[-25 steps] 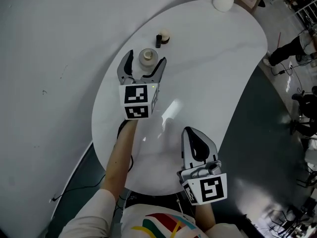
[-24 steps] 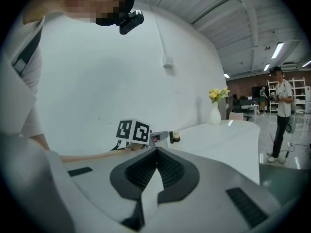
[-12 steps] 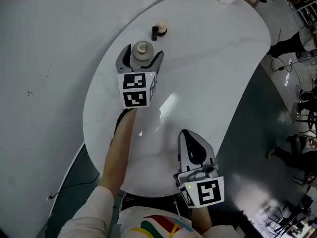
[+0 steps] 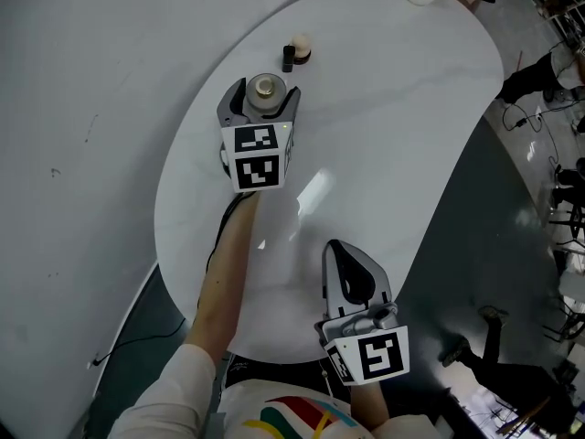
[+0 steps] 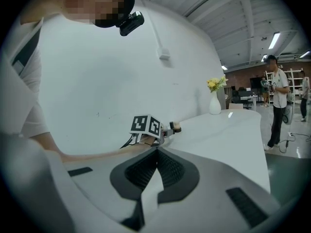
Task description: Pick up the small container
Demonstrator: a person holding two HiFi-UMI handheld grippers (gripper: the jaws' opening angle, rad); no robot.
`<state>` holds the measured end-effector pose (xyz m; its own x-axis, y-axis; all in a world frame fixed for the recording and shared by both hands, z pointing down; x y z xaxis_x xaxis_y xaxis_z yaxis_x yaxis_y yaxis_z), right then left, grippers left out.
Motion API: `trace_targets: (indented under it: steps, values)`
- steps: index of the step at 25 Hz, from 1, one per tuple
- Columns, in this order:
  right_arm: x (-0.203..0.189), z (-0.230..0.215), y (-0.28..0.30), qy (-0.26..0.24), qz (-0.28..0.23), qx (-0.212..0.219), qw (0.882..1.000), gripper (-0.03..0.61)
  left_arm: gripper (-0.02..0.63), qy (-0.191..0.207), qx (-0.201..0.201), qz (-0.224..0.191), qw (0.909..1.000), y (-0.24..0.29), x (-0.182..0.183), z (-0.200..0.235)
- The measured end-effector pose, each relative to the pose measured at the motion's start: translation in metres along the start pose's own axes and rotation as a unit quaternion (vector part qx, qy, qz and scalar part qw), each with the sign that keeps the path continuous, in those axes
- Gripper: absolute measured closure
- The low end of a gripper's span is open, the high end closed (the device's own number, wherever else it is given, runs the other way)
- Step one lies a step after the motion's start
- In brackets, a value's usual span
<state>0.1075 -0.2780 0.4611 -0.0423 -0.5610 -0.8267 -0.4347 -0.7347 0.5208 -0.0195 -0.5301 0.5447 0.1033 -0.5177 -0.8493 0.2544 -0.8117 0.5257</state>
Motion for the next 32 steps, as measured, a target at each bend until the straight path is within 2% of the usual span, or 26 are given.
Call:
trace_targets:
  steps: [7, 28, 32]
  values:
    - [-0.0012, 0.0014, -0.0009, 0.003, 0.0, 0.003, 1.0, 0.568, 0.249, 0.007, -0.002, 0.002, 1.0, 0.0002, 0.0006, -0.0011]
    - [0.0043, -0.0064, -0.006, 0.018, -0.023, -0.01, 1.0, 0.568, 0.259, 0.008, -0.012, -0.002, 0.9999, -0.0015, -0.0012, 0.0002]
    - [0.006, -0.0056, -0.0098, 0.017, -0.024, -0.011, 1.0, 0.568, 0.259, -0.006, -0.015, 0.001, 0.9999, -0.0049, -0.0004, -0.0003]
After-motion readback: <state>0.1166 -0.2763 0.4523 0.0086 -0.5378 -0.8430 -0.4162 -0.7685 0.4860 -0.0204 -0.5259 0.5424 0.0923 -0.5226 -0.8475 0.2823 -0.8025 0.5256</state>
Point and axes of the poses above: the fingertips, and each gripper's own axes: y forward along the fingers, z to its left, x out of its top, the point moved 5 cm from there along -y, backward along the fingers, and after that the axes turned 9 degrees about z, right-handed, at the moved point
